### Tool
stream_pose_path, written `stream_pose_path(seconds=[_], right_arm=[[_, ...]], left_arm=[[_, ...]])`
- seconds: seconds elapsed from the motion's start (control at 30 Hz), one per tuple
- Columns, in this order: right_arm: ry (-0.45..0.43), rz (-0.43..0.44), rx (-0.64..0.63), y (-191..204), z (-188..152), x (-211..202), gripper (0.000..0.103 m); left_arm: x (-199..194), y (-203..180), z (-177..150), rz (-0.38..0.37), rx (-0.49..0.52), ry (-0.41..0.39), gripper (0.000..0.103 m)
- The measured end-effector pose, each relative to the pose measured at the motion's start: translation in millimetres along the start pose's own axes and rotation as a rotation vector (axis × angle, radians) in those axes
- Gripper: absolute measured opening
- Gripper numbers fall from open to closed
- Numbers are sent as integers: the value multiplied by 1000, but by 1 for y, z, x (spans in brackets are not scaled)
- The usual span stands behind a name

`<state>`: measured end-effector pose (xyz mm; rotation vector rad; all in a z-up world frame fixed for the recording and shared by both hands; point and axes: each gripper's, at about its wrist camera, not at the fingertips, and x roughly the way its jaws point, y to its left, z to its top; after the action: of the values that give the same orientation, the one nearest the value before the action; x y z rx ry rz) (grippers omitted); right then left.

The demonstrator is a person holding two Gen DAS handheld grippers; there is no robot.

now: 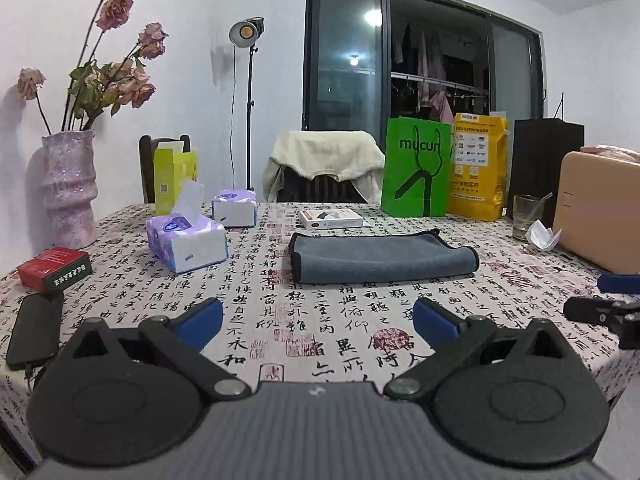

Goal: Fold towel

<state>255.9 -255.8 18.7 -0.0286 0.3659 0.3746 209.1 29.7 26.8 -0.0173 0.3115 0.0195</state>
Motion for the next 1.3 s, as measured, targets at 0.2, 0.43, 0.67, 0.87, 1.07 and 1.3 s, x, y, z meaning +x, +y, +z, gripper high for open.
stream_pose_path(seconds=[0.2, 0.43, 0.67, 0.87, 1.07, 1.3], right_arm=[[-17, 6, -5, 12, -13, -24, 89], [-32, 12, -4, 24, -31, -50, 91], [-45, 9, -12, 32, -46, -78, 91], [-51, -9, 3, 33, -61, -100, 96], [-65, 1, 3, 43, -72, -117, 99], [-94, 36, -20, 63, -86, -133, 102]], left_arm=[[-27, -2, -12, 3, 15, -24, 103], [-56, -4, -29, -7, 21, -31, 103], [-82, -5, -39, -5, 33, -61, 103], [-100, -2, -48, -21, 50, -62, 103], [-118, 4, -62, -14, 28, -60, 103], [-137, 5, -75, -4, 32, -70, 103]])
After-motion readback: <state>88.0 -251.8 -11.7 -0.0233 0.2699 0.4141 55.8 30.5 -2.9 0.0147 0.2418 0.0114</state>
